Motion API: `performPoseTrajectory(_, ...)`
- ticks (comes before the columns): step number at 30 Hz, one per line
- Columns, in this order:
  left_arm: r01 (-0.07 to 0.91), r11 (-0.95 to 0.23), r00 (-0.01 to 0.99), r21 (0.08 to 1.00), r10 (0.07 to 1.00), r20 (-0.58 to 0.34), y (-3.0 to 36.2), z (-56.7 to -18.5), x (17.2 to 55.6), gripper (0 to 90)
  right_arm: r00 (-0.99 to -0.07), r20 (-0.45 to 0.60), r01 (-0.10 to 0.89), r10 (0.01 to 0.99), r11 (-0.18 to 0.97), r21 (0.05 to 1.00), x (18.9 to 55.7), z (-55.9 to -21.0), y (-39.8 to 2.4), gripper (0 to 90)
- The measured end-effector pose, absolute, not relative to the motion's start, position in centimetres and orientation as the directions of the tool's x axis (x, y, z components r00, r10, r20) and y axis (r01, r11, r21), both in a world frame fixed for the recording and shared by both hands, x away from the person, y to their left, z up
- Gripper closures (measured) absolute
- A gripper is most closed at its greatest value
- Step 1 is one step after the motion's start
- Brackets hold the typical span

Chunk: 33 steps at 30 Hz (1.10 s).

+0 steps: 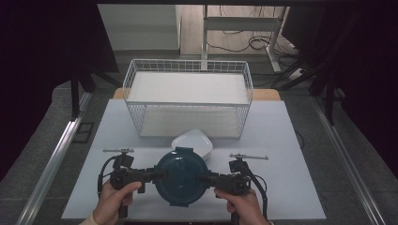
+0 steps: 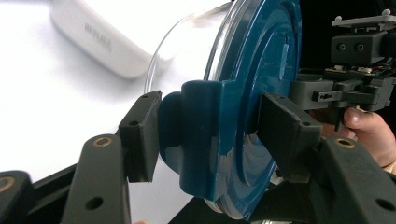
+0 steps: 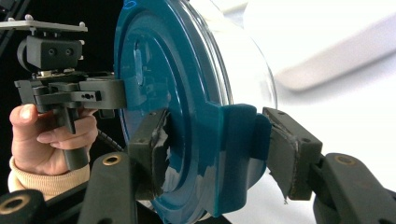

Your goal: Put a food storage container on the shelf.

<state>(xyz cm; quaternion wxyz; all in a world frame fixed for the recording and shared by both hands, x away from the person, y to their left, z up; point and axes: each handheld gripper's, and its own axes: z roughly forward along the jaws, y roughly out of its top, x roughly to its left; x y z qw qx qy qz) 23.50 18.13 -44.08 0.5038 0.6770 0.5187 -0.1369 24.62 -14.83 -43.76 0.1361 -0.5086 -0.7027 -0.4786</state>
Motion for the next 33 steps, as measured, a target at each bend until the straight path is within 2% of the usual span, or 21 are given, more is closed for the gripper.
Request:
performPoseTrajectory(9, 0.817, 0.046, 0.453, 0.574, 0.564, -0.691, 17.9, -41.1, 26.3, 41.4, -0.485, 0.65, 0.816, 0.584, 0.035, 0.577, 27.6, -40.3, -15.0, 43.1)
performPoseTrajectory(33, 0.803, 0.032, 0.484, 0.595, 0.546, -0.683, 17.3, -35.8, 32.6, 41.5, -0.509, 0.615, 0.787, 0.602, 0.037, 0.615, 33.3, -34.5, -15.5, 43.0)
